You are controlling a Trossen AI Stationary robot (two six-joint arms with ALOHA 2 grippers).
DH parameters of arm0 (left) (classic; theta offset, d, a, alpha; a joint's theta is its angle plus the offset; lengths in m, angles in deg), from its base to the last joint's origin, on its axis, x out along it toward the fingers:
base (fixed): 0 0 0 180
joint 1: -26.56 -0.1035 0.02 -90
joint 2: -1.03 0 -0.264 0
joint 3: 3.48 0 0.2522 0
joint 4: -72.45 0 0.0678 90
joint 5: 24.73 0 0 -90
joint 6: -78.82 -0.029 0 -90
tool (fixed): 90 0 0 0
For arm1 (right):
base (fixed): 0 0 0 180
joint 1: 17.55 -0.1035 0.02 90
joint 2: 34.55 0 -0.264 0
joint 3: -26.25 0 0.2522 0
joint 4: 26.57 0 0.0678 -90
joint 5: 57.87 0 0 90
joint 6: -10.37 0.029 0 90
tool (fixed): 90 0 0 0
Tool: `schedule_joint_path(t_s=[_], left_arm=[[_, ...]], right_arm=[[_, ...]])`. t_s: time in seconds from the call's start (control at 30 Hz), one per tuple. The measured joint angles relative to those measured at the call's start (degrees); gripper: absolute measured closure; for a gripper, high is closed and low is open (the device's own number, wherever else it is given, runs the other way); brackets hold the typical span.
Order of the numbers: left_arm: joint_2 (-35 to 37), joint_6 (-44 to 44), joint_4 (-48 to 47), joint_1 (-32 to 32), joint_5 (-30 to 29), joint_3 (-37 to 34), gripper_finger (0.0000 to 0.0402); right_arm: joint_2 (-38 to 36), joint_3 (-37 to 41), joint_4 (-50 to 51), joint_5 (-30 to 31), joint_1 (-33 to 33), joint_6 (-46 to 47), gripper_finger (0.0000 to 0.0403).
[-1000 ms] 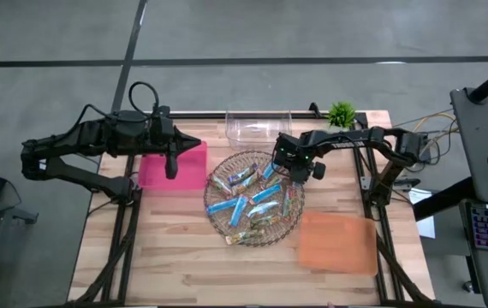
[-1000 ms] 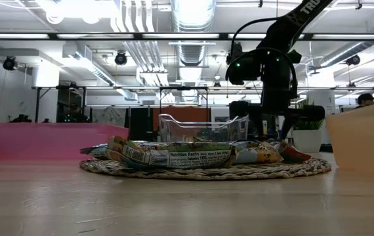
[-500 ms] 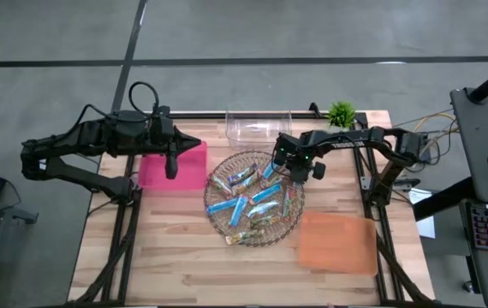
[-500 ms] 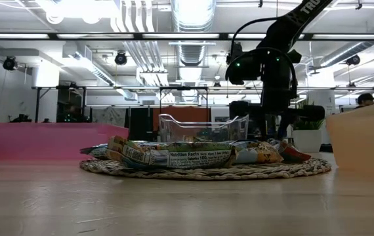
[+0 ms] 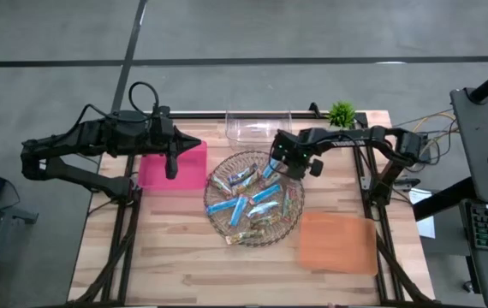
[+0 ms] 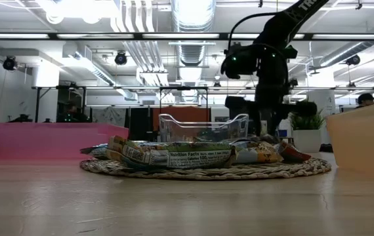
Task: Pick and place Granola Bars by type
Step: Put the blue granola bar into the transparent bin
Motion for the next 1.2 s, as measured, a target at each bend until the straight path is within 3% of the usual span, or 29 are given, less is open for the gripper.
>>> schedule_joint_path(t_s=[0.53,0.93,1.2], left_arm=[[0.0,0.0,0.0,0.0,0.0,0.0,0.0401],[0.0,0.0,0.0,0.0,0.0,0.0,0.0401],[0.0,0.0,0.0,0.0,0.0,0.0,0.0401]], right_arm=[[-0.1,-5.1,3.7,-0.2,-3.9,8.0,0.0333],[-0.2,-13.3,4.6,-0.3,-5.7,23.3,0.0329],[-0.2,-19.4,4.3,-0.2,-5.4,25.0,0.0334]])
